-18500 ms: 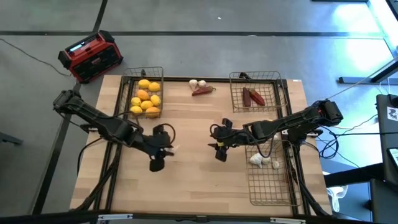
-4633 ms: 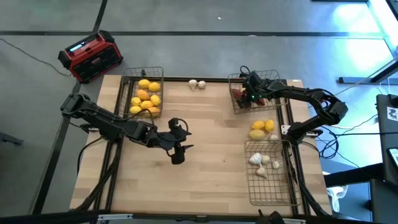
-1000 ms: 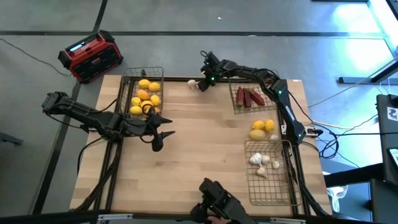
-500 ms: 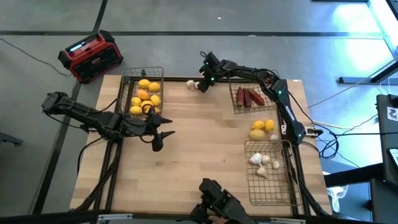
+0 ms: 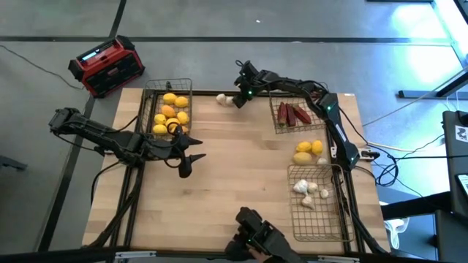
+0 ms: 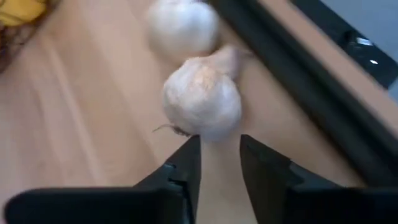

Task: Sort produce into baskets
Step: Put the white garlic into the bottom wire basket

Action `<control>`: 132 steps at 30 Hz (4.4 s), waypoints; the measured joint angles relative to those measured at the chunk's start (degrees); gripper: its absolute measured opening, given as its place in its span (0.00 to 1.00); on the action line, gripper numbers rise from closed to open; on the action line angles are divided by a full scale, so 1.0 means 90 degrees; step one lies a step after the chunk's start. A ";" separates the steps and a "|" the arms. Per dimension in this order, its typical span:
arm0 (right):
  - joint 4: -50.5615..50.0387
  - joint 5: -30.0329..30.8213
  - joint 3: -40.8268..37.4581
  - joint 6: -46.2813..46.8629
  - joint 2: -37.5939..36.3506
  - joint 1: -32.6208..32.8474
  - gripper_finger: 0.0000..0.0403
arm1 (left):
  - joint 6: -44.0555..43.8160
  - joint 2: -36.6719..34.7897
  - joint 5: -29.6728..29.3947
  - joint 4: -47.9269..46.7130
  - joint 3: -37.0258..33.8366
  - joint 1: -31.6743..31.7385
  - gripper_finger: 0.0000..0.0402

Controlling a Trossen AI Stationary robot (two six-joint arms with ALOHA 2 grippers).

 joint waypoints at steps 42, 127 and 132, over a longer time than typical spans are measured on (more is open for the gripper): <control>-0.0879 0.1173 0.1425 0.1174 0.0517 0.0533 0.72 | 0.0024 0.0002 -0.0006 0.0100 0.0002 0.0006 0.59; -0.3181 0.1932 0.1554 0.0282 -0.1881 0.1462 0.38 | 0.0006 0.0002 -0.0019 0.0141 0.0002 0.0124 0.59; -0.3737 0.2377 0.1557 0.0166 -0.2733 0.1991 0.38 | 0.0006 0.0002 -0.0019 0.0141 0.0002 0.0124 0.59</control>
